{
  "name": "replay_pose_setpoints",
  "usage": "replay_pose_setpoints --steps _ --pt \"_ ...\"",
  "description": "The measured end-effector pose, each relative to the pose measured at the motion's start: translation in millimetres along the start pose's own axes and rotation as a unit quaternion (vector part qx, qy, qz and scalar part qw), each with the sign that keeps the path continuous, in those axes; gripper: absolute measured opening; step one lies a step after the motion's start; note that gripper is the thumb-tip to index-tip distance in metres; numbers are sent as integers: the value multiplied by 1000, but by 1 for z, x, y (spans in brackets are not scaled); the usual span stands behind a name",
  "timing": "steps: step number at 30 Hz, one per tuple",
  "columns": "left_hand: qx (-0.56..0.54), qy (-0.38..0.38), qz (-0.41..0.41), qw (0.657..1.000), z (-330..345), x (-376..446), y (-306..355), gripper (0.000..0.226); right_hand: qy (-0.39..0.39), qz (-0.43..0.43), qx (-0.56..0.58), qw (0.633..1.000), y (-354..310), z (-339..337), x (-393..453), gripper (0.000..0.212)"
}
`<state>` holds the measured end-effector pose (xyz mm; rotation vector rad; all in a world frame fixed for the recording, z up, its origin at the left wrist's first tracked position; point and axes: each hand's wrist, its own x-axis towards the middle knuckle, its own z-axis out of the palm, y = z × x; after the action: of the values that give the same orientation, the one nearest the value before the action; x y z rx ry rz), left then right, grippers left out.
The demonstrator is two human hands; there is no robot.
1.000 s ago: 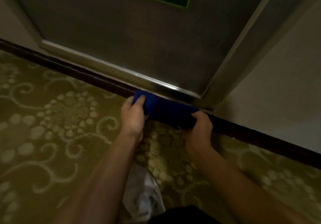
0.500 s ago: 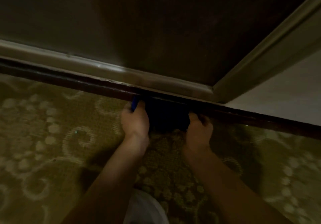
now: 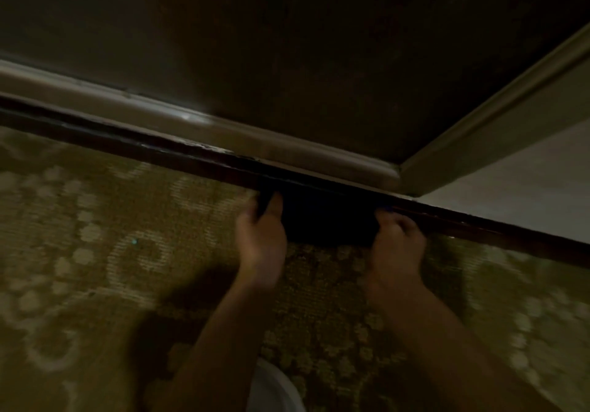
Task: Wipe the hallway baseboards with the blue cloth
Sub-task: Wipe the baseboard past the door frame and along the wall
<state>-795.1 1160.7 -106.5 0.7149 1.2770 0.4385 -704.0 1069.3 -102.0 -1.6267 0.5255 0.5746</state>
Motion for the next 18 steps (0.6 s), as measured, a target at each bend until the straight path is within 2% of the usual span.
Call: replay_pose_setpoints --steps 1,3,7,9,11,13,15,18 --pt "-8 -6 -14 1000 -1 -5 -1 29 -20 6 -3 1000 -5 -9 0 2" --pt "-30 46 -7 998 -10 -1 5 18 -94 38 2 995 -5 -10 -7 10" --pt "-61 130 88 986 -26 21 34 13 -191 88 -9 978 16 13 -35 10" --pt "-2 162 132 978 -22 29 47 13 -215 96 14 972 19 17 -44 13" --pt "80 203 161 962 -12 33 45 12 -206 78 25 975 12 11 -43 11" --pt "138 221 175 950 9 24 31 19 -165 41 18 985 1 0 -36 3" --pt "150 200 166 954 37 5 13 30 -90 15 6 996 -7 -13 -27 2" --pt "150 124 147 970 62 -18 -7 30 -6 5 5 1000 -6 -34 -17 3"
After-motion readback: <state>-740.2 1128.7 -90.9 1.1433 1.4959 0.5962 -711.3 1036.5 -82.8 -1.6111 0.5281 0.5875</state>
